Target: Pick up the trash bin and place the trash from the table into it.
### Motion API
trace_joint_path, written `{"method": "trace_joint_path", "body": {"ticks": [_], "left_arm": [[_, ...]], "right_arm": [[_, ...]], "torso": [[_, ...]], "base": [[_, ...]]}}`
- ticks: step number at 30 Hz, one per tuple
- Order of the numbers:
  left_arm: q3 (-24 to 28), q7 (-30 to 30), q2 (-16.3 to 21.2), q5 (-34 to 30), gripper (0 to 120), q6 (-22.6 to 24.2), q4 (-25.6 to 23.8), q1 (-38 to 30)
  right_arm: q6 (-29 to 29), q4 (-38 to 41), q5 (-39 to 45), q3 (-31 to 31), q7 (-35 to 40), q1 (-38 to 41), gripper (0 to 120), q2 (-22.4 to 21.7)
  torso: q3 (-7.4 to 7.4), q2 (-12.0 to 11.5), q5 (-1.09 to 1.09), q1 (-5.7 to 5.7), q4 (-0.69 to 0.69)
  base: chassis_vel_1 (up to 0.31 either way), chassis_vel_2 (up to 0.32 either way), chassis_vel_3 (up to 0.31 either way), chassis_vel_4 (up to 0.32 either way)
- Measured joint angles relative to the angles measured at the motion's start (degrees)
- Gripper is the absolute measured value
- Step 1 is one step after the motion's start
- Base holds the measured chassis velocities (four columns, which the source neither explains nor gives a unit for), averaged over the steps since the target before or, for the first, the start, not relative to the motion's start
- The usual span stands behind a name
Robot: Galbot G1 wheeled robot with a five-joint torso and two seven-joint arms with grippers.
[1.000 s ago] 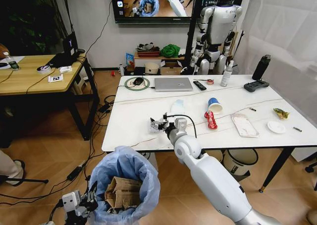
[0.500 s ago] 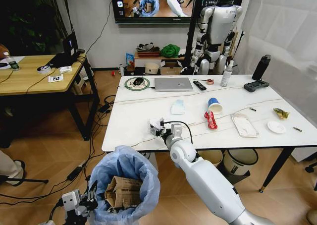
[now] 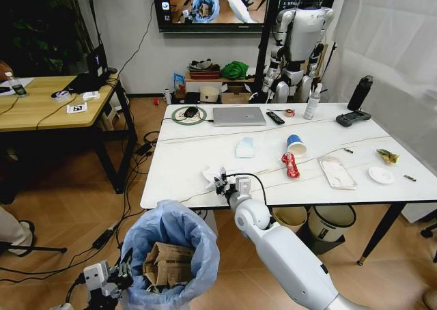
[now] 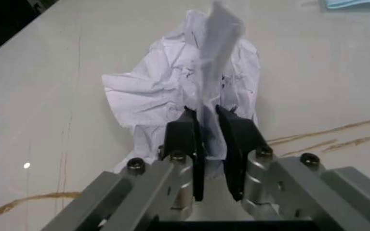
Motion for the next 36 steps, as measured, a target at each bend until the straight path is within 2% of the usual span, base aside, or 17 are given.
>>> {"method": "trace_joint_path", "body": {"ticks": [2, 4, 9, 15, 18, 20, 21, 24, 25, 27, 36], "left_arm": [[0.0, 0.0, 0.1, 0.0, 0, 0.0, 0.0, 0.0], [0.1, 0.0, 0.2, 0.0, 0, 0.0, 0.2, -0.1], [0.3, 0.0, 0.3, -0.1, 0, 0.1, 0.4, -0.5], [0.1, -0.1, 0.4, -0.5, 0, 0.2, 0.5, -0.5], [0.1, -0.1, 0.4, -0.6, 0, 0.2, 0.5, -0.5], [0.0, -0.1, 0.4, -0.6, 0, 0.3, 0.5, -0.6], [0.0, -0.1, 0.4, -0.6, 0, 0.3, 0.5, -0.6], [-0.1, -0.2, 0.4, -0.6, 0, 0.3, 0.5, -0.7], [-0.1, -0.2, 0.4, -0.6, 0, 0.4, 0.5, -0.7], [-0.1, -0.2, 0.4, -0.6, 0, 0.4, 0.5, -0.7], [-0.5, -0.3, 0.1, -0.6, 0, 0.5, -0.2, -0.5]], "right_arm": [[0.0, 0.4, 0.1, 0.0, 0.0, -0.1, 8, -0.2], [0.2, 2.0, 0.9, -0.1, 0.0, -0.4, 0, -0.7], [2.0, 4.9, 2.7, 0.1, -1.0, -0.8, 0, -1.7], [6.8, 10.5, 6.1, 0.7, -4.6, -1.7, 0, -3.7], [9.0, 17.6, 11.3, 0.1, -6.4, -2.8, 0, -5.8], [10.4, 23.8, 13.6, -1.9, -8.0, -4.1, 0, -8.8], [10.4, 23.8, 13.6, -1.9, -8.0, -4.1, 0, -8.8], [11.9, 29.7, 15.1, -4.5, -11.1, -5.9, 0, -13.1], [13.0, 32.1, 15.6, -6.2, -14.5, -6.9, 0, -15.7], [14.2, 34.1, 14.8, -8.2, -19.1, -7.9, 0, -18.4], [16.7, 34.7, 9.1, -12.1, -28.1, -9.5, 0, -22.6]], "torso": [[0.00, 0.0, 0.00, 0.00, 0.00], [0.00, 0.0, 0.00, 0.00, 0.00], [0.00, 0.0, 0.00, 0.00, 0.00], [0.00, 0.0, 0.01, 0.01, 0.00], [0.00, 0.0, 0.00, 0.01, 0.00], [0.00, 0.0, 0.00, 0.00, 0.01], [0.00, 0.0, 0.00, 0.00, 0.01], [0.00, 0.0, 0.00, 0.01, 0.00], [0.00, 0.0, 0.00, 0.00, 0.00], [-0.01, 0.0, 0.01, 0.00, -0.01], [0.00, 0.0, 0.01, 0.00, 0.01]], "base": [[0.000, 0.000, 0.000, 0.000], [0.000, 0.000, 0.000, 0.000], [0.000, 0.000, 0.000, 0.000], [0.000, 0.000, 0.000, 0.000], [0.000, 0.000, 0.000, 0.000], [0.000, 0.000, 0.000, 0.000], [0.000, 0.000, 0.000, 0.000], [0.000, 0.000, 0.000, 0.000], [0.000, 0.000, 0.000, 0.000], [0.000, 0.000, 0.000, 0.000], [0.000, 0.000, 0.000, 0.000]]}}
